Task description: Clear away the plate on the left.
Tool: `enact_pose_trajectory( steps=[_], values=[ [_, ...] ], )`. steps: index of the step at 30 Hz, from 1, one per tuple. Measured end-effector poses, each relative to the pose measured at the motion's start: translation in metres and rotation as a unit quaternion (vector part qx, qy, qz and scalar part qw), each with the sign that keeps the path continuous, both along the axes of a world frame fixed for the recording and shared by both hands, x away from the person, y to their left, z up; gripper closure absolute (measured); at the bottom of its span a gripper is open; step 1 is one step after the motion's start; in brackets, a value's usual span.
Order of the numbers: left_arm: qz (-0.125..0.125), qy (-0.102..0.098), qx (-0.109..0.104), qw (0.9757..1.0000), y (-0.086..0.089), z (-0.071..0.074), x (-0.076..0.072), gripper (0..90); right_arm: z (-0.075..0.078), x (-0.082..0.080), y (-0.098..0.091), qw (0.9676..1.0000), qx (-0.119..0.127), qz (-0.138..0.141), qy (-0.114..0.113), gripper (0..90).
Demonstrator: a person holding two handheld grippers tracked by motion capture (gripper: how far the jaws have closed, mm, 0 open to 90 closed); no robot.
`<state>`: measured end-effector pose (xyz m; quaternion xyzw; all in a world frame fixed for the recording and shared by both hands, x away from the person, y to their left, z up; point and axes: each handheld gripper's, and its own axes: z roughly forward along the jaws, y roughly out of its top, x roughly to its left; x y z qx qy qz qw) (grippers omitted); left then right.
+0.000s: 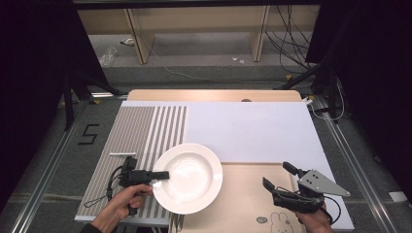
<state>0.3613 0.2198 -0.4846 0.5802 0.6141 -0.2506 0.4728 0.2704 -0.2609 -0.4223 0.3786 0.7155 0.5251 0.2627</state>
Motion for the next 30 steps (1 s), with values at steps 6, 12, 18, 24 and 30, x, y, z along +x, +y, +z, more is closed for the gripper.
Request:
enact_pose_trajectory(
  steps=[6, 12, 18, 24, 30],
  values=[
    [-0.026, -0.001, -0.006, 0.9996, -0.021, 0.002, 0.001, 81.3, 0.0, 0.0, 0.0, 1.0, 0.005, 0.0, -0.004, 16.4],
    [-0.05, -0.004, -0.006, 0.9987, -0.04, 0.003, 0.004, 81.3, 0.0, 0.0, 0.001, 1.0, 0.005, 0.001, -0.003, 16.4],
    [-0.079, -0.007, 0.003, 0.9968, -0.058, 0.004, 0.005, 81.2, 0.0, 0.0, 0.001, 1.0, 0.006, 0.002, -0.005, 16.4],
    [-0.091, -0.005, 0.0, 0.9958, -0.069, 0.005, 0.006, 81.2, 0.0, 0.0, 0.001, 1.0, 0.006, 0.001, -0.003, 16.4],
    [-0.104, -0.006, 0.007, 0.9945, -0.08, 0.003, 0.006, 81.2, 0.0, 0.0, 0.0, 1.0, 0.008, -0.001, -0.005, 16.4]
  ],
)
